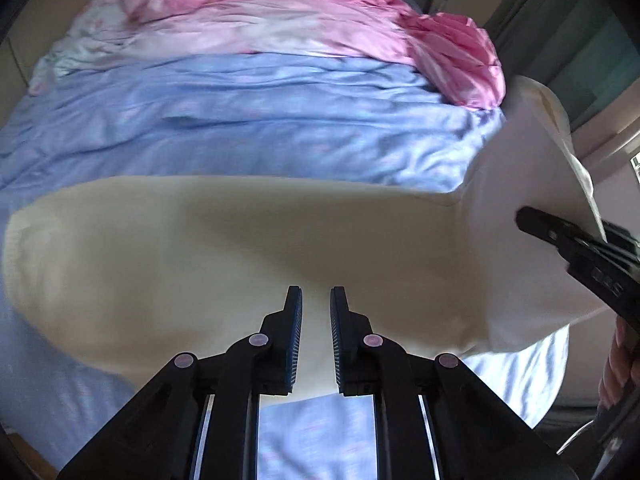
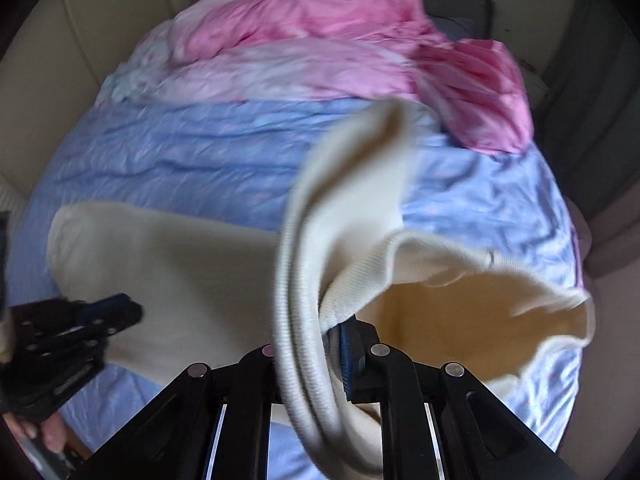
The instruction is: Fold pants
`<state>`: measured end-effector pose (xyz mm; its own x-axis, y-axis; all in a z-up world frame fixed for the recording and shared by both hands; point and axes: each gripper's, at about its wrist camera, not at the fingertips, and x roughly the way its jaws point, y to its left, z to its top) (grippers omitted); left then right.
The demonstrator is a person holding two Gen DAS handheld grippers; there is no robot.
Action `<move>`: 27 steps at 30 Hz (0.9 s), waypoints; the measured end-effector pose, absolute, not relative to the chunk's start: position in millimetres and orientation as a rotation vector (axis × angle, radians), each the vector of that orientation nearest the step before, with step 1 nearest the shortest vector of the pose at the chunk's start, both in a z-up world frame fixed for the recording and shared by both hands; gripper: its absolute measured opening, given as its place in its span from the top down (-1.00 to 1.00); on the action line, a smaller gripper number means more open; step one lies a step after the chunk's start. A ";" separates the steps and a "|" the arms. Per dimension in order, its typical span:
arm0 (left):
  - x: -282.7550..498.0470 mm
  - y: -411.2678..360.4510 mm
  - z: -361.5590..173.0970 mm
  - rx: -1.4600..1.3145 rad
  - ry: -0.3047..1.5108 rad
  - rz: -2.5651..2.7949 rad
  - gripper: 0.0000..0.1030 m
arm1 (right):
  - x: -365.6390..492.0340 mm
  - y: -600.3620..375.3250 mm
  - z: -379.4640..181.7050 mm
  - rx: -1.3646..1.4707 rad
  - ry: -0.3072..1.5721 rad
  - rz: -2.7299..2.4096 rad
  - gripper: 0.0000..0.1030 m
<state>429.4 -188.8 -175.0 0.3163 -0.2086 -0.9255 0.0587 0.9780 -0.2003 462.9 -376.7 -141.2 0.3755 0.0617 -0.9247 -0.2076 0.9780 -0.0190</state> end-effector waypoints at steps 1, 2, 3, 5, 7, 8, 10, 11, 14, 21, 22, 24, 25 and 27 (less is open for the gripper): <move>425.7 -175.3 -177.7 -0.129 1.240 -0.173 0.73 | 465.3 -360.1 -150.0 -0.152 1.191 0.177 0.73; 422.2 -163.7 -180.4 -0.126 1.243 -0.172 0.73 | 466.7 -346.1 -157.5 -0.163 1.203 0.181 0.73; 418.7 -151.1 -184.9 -0.128 1.249 -0.168 0.73 | 468.0 -331.1 -166.0 -0.176 1.217 0.183 0.73; 411.8 -129.9 -190.8 -0.135 1.257 -0.164 0.73 | 469.3 -299.8 -186.1 -0.214 1.253 0.190 0.73; 406.8 -106.4 -200.9 -0.144 1.277 -0.149 0.73 | 469.9 -270.1 -207.3 -0.253 1.297 0.203 0.73; 404.8 -97.2 -204.8 -0.150 1.283 -0.146 0.73 | 469.0 -259.7 -215.2 -0.271 1.314 0.202 0.73; 398.8 -77.3 -213.8 -0.164 1.298 -0.142 0.73 | 464.3 -235.0 -232.7 -0.333 1.341 0.186 0.73; 397.3 -70.3 -217.3 -0.169 1.303 -0.141 0.73 | 462.5 -227.9 -237.8 -0.354 1.347 0.173 0.73; 394.9 -55.3 -226.6 -0.187 1.316 -0.160 0.69 | 456.4 -217.8 -244.5 -0.363 1.360 0.147 0.73; 421.6 -53.1 -253.1 -0.479 1.355 -0.365 0.18 | 431.7 -239.6 -234.4 -0.218 1.308 0.115 0.73; 427.4 -56.9 -256.5 -0.506 1.364 -0.388 0.16 | 424.9 -244.9 -233.2 -0.186 1.296 0.112 0.73; 437.0 -69.3 -263.3 -0.550 1.389 -0.436 0.16 | 409.2 -254.9 -233.0 -0.121 1.274 0.106 0.73; 439.7 -75.0 -265.5 -0.574 1.397 -0.458 0.13 | 404.0 -257.7 -234.7 -0.103 1.269 0.102 0.73; 446.1 -88.1 -276.0 -0.651 1.427 -0.511 0.05 | 394.6 -262.5 -238.0 -0.072 1.255 0.087 0.73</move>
